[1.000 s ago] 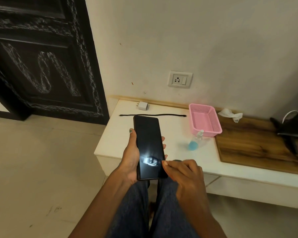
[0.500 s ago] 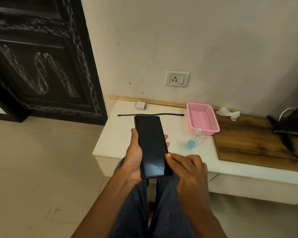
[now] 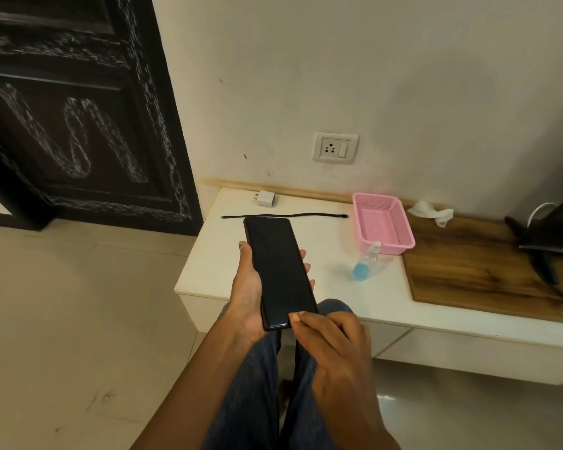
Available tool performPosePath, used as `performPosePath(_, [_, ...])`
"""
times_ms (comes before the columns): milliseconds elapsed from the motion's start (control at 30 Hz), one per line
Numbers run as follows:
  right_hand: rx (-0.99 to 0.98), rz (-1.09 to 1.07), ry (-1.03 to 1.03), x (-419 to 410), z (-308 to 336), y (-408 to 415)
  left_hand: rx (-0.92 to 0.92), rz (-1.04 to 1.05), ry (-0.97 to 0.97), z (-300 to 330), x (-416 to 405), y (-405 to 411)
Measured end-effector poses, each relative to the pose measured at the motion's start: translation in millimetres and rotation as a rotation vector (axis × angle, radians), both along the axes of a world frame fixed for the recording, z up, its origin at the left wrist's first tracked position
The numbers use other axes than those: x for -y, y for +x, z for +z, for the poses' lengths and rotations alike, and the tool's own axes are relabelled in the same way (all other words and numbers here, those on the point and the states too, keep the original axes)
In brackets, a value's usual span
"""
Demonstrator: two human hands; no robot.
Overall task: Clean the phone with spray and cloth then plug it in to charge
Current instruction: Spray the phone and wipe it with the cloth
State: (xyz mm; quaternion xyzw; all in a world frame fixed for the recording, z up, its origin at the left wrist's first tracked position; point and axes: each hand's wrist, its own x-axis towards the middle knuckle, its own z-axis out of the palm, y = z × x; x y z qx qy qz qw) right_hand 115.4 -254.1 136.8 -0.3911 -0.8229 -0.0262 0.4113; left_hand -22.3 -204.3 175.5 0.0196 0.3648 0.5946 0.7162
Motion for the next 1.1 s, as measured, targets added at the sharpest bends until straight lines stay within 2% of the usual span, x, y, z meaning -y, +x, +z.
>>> performPosePath(233, [0.019, 0.05, 0.006, -1, 5, 2, -0.017, -0.024, -0.007, 3, 0, 5])
performPosePath(467, [-0.042, -0.031, 0.006, -17, -7, 28, 0.002, -0.054, -0.024, 7, -2, 5])
performPosePath(733, [-0.101, 0.039, -0.042, 3, 3, -8, 0.042, -0.052, -0.032, 6, -3, 12])
performPosePath(967, [-0.022, 0.053, -0.012, -12, 4, 9, 0.155, -0.026, 0.001, 10, 0, 5])
performPosePath(1100, [-0.069, 0.082, -0.029, -5, 3, 5, 0.2, -0.049, 0.017, 9, 1, 4])
